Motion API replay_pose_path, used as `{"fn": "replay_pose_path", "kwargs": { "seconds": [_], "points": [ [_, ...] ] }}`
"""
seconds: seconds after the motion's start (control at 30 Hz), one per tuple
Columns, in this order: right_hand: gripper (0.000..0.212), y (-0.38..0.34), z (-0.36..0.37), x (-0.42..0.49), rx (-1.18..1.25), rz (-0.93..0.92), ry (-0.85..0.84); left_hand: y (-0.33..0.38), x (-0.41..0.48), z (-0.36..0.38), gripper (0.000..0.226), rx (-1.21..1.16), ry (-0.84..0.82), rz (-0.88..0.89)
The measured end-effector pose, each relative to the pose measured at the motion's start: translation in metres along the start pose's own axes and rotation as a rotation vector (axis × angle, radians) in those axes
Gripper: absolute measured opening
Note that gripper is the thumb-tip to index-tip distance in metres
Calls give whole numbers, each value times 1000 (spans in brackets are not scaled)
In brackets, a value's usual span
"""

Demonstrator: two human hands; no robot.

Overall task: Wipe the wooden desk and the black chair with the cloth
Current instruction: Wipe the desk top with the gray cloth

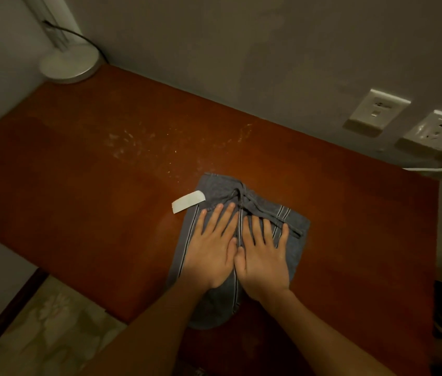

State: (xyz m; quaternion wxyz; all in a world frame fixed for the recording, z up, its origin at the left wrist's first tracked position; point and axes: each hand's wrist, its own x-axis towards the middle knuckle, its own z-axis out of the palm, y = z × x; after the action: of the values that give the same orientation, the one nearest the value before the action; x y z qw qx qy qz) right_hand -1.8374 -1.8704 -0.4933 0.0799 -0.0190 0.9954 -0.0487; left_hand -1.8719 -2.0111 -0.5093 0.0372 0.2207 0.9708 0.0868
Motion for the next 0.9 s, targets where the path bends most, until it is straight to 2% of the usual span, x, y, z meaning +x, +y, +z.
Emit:
{"fn": "replay_pose_path", "kwargs": {
  "seconds": [0.57, 0.9],
  "points": [
    [65, -15, -21, 154, 88, -6, 39, -87, 132, -11, 60, 35, 32, -72],
    [63, -15, -31, 225, 76, 40, 44, -117, 201, -17, 60, 51, 52, -41]
  ]
}}
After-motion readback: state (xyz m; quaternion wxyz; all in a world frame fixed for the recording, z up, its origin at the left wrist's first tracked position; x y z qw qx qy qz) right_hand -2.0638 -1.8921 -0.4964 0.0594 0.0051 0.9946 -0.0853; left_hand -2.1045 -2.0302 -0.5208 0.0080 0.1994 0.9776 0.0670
